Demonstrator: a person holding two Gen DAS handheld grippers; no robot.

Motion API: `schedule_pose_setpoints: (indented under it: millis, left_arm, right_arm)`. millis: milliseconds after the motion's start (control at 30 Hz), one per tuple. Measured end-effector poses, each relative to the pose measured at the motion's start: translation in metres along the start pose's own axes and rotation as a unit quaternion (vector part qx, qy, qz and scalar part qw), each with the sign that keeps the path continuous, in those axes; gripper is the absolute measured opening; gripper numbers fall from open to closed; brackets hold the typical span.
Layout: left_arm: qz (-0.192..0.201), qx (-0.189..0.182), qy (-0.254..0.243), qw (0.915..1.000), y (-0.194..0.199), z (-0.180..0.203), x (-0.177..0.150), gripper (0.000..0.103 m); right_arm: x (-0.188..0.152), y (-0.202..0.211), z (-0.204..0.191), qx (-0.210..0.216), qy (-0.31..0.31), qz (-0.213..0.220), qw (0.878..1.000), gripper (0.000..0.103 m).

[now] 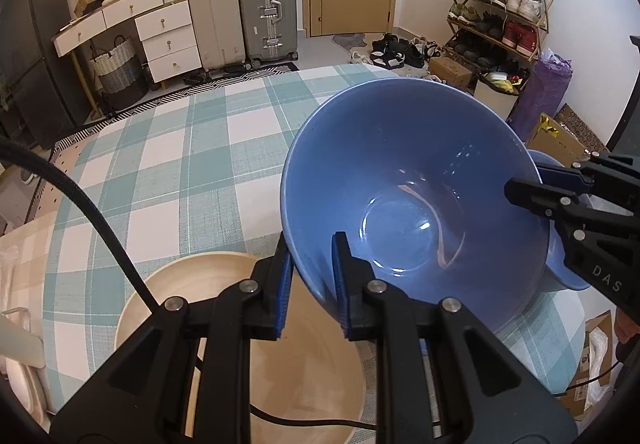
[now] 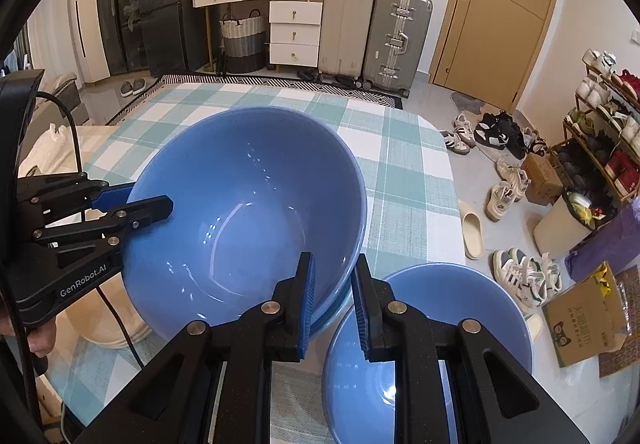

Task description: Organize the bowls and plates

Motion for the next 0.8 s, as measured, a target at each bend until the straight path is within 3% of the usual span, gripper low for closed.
schedule_pose_setpoints:
  millis: [800]
  left_arm:
    - [-0.002,0.019,-0.017,0.9997,-0.027,-0.004,-0.011,0.017]
  right_arm:
    - [-0.013,-0.025,-0.004,-0.045,0.039,-0.029,0.998,0.021]
Point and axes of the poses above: each gripper's, at about its wrist camera, not at the fingertips, and y roughly against the way its jaws point, z to its right, x to its top, the point moved 10 cm from there along -y, roughly the way its jaws point, and after that the axes turned 10 degrees about y, right-handed, at the moved point
